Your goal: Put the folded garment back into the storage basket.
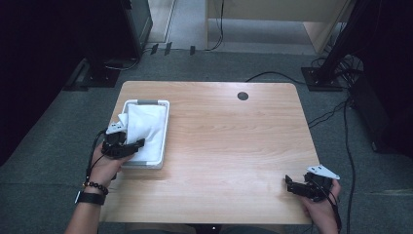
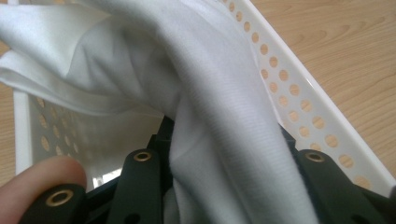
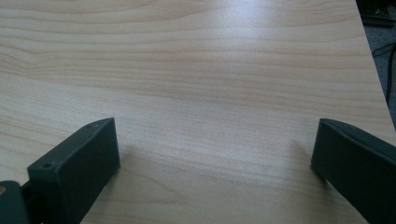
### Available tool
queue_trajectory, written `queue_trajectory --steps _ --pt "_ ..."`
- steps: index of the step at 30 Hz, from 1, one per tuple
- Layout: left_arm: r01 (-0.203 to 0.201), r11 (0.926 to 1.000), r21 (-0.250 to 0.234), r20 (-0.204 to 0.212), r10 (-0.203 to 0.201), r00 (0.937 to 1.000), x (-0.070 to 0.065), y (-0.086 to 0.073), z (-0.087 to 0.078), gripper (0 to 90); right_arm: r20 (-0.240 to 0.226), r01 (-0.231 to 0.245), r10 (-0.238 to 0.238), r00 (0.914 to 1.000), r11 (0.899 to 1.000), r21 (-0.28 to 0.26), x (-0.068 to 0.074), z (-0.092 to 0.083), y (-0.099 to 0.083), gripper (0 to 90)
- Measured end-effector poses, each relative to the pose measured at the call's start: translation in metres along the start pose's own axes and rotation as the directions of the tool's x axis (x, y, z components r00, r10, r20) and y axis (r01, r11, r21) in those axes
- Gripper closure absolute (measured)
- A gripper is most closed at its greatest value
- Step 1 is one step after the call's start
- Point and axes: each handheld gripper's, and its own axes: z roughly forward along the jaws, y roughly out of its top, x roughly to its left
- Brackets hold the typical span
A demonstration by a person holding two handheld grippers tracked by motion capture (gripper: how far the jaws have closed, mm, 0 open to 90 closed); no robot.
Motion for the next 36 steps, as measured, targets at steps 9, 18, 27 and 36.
queue_trajectory --steps 9,18,27,36 --pt "0.038 0.9991 -0.019 -0.092 -0.039 0.9950 0.001 -0.003 -0.001 20.7 0.000 0.001 -0.001 1.0000 1.000 0.000 0.000 0.000 0.000 0.0" --pt "0.054 0.9971 -0.053 -0.092 -0.059 0.9940 0.000 -0.005 -0.003 0.0 0.000 0.000 0.000 1.0000 1.000 0.000 0.000 0.000 0.000 0.0" --pt "0.056 0.9886 -0.140 -0.099 -0.070 0.9926 -0.002 -0.010 -0.014 0.0 0.000 0.000 0.000 1.0000 1.000 0.000 0.000 0.000 0.000 0.0" --pt "0.055 0.9787 -0.198 -0.103 -0.077 0.9917 -0.005 -0.017 -0.026 0.0 0.000 0.000 0.000 1.0000 1.000 0.000 0.000 0.000 0.000 0.0"
